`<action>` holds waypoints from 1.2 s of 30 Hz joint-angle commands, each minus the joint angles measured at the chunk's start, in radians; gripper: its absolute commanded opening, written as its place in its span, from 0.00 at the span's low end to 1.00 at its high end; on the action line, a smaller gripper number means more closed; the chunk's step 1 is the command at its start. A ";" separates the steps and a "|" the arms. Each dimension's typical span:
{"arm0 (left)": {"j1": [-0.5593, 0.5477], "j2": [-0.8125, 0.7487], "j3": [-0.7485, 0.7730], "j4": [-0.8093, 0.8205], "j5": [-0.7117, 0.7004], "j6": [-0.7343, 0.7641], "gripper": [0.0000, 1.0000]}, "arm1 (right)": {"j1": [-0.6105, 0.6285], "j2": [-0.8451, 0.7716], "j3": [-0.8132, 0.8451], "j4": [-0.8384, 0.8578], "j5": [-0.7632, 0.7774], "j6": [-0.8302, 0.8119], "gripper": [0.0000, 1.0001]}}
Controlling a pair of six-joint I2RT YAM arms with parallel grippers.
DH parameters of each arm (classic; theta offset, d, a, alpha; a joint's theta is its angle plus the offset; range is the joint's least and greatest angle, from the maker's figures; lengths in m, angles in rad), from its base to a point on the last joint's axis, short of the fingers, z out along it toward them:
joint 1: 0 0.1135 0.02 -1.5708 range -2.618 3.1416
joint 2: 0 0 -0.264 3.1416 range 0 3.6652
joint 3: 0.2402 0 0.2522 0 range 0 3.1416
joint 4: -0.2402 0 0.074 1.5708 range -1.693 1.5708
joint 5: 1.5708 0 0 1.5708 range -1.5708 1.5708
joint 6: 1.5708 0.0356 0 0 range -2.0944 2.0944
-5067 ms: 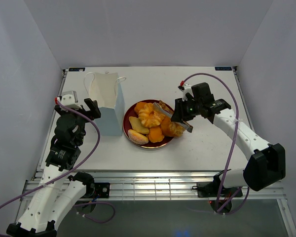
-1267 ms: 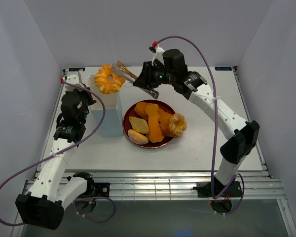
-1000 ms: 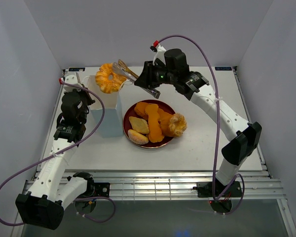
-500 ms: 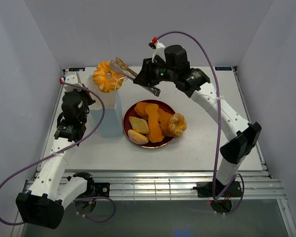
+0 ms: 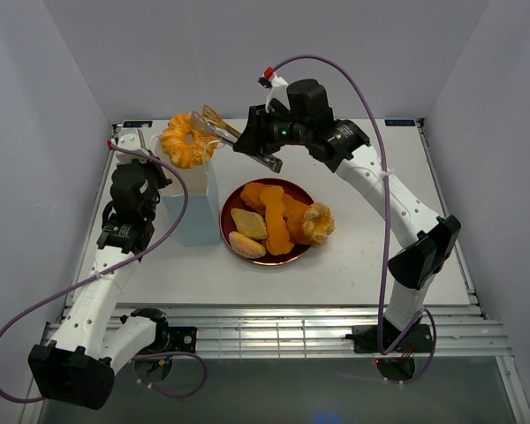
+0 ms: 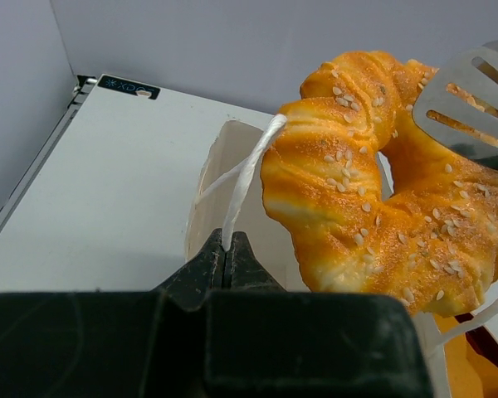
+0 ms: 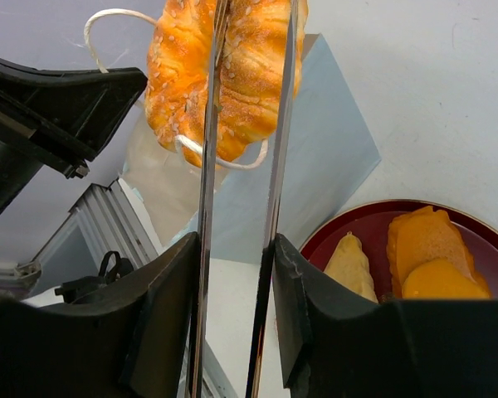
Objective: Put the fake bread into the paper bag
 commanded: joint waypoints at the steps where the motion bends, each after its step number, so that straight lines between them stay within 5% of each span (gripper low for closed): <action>1: 0.005 -0.014 0.003 -0.005 -0.026 0.003 0.00 | 0.004 0.000 0.057 0.037 -0.019 -0.013 0.44; 24: 0.003 -0.010 -0.001 -0.005 -0.035 0.011 0.00 | 0.004 0.000 0.126 0.039 -0.033 0.002 0.49; 36: 0.003 -0.018 -0.012 -0.004 -0.050 0.011 0.00 | -0.066 -0.234 -0.053 0.043 0.058 -0.019 0.49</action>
